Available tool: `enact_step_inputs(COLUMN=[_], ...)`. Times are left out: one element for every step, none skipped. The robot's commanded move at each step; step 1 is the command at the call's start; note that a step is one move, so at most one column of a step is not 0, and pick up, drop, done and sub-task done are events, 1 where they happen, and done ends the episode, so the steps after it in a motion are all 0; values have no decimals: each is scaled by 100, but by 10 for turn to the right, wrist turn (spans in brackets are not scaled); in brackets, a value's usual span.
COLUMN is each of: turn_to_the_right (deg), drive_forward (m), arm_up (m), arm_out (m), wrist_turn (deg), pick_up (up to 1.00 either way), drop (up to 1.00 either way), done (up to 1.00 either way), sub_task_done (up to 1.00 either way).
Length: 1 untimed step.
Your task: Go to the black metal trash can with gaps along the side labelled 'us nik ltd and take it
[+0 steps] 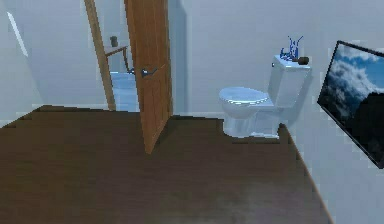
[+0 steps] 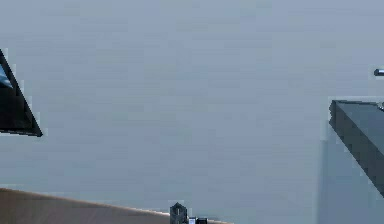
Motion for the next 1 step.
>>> enact_step_inputs(turn_to_the_right=[0], drive_forward=[0], arm_up=[0], arm_out=[0], wrist_turn=[450], pick_up=[0], drop=[0], done=[0], sub_task_done=[0])
